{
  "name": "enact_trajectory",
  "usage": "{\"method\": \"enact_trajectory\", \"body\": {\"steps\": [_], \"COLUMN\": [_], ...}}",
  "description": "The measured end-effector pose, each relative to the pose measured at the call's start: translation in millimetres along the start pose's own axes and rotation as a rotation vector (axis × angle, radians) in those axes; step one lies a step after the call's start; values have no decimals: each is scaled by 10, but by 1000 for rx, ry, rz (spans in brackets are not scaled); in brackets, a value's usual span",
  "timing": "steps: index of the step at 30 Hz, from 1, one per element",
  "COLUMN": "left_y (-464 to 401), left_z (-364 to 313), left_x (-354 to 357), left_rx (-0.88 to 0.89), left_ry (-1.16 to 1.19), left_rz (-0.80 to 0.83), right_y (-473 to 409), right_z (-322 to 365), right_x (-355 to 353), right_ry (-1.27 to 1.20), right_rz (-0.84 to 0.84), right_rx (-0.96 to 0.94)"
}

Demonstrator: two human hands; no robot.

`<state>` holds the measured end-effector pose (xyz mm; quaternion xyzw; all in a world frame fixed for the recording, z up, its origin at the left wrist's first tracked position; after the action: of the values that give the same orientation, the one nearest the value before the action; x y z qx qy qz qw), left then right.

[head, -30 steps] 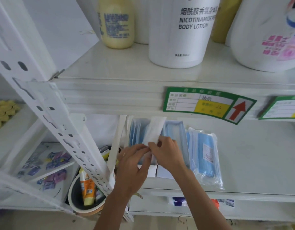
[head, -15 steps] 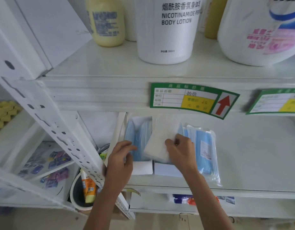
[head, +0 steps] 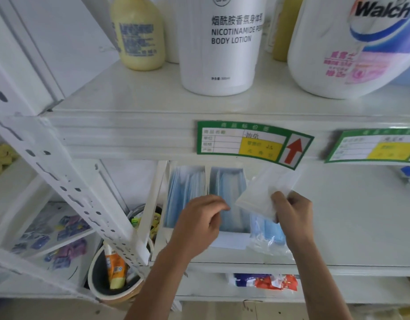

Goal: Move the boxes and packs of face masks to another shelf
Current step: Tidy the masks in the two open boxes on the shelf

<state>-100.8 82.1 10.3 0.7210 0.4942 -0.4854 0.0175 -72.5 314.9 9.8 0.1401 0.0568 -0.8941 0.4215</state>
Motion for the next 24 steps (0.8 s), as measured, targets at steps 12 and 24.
{"method": "enact_trajectory", "body": {"steps": [12,24], "left_y": [53,9], "left_z": [168,80], "left_x": [204,219], "left_rx": [69,12], "left_ry": [-284,-455], "left_rz": [248,305], "right_y": [-3,57], "right_z": [-97,135], "right_x": [-178,-28], "right_ry": [-42,133], "right_rz": [8,80], "right_rx": [33,-37]}}
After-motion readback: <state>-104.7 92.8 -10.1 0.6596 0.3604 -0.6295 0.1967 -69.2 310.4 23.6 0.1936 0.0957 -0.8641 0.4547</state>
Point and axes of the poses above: each hand's wrist, its own y-axis away from the middle knuckle, its own x-axis out of the palm, z = x × y, the point moved 3 cm from there along -y, towards the middle knuckle, and after that the axes turned 4 degrees about x, right-handed, at the moved point
